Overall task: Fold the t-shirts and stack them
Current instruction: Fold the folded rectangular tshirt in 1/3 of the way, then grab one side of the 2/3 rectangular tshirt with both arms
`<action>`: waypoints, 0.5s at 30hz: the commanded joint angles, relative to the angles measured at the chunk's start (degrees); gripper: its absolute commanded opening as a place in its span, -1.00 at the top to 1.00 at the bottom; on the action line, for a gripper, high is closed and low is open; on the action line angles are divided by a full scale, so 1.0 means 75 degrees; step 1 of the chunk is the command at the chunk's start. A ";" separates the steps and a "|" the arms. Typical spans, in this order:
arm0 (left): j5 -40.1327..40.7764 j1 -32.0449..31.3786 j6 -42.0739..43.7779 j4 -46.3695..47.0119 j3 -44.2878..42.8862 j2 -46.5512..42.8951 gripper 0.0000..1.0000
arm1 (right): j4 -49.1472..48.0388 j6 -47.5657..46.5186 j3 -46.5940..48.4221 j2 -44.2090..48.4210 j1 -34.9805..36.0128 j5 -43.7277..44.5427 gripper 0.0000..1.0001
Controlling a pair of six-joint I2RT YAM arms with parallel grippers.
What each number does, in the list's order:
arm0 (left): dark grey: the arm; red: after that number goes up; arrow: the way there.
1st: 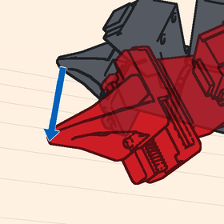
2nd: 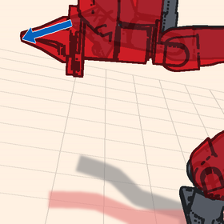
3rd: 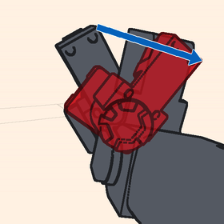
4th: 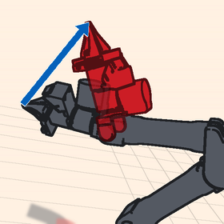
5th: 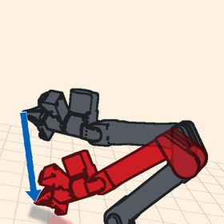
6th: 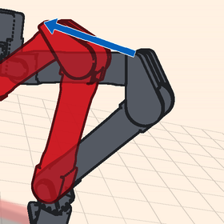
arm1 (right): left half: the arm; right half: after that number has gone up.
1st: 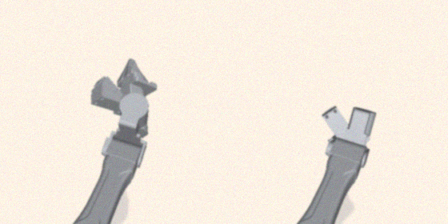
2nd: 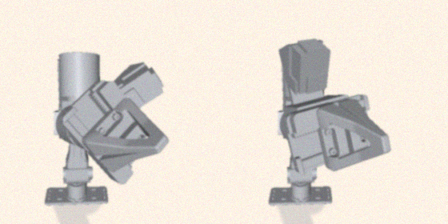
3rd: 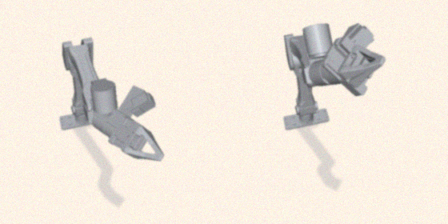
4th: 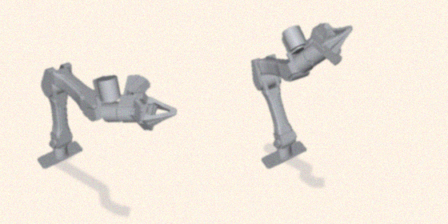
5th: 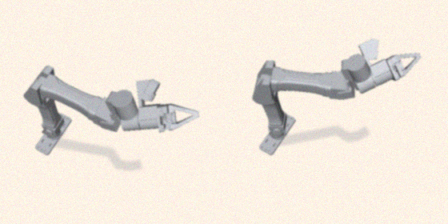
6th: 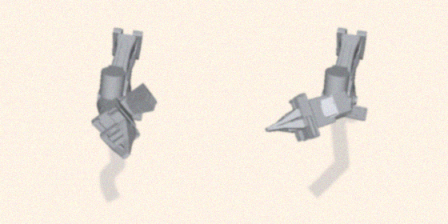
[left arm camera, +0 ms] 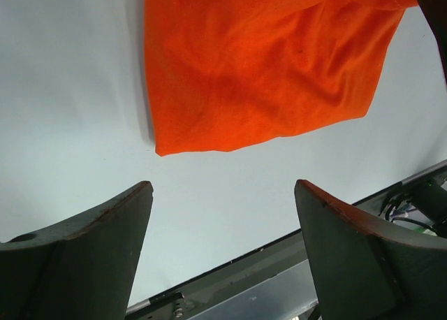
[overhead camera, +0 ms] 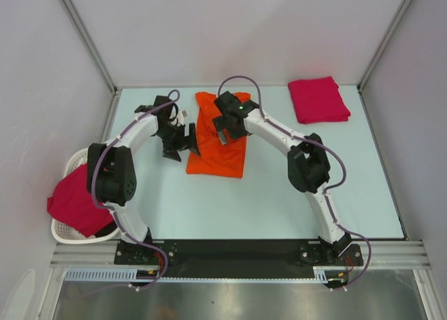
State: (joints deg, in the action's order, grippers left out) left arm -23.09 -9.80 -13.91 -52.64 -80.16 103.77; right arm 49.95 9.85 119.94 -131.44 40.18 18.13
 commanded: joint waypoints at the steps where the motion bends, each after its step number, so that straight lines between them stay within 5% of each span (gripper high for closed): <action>1: -0.0389 0.0100 -0.0078 0.0139 0.0151 0.0192 -0.78 | 0.0464 0.1122 -0.1012 0.1445 -0.0587 -0.1793 -0.99; 10: -0.0929 0.0849 -0.0711 0.0925 0.1207 0.0075 -0.78 | -0.2189 0.2669 -0.6133 0.4244 -0.2507 -0.5789 -0.87; 15: -0.0964 0.1225 -0.0688 0.1148 0.1512 0.0203 -0.77 | -0.3833 0.3758 -0.7915 0.4330 -0.2838 -0.7500 -0.82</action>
State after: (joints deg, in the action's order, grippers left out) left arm -27.83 -2.68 -18.02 -47.20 -70.35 104.90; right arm 34.74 29.02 67.46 -99.85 18.52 -22.06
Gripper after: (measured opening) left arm 0.887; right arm 0.919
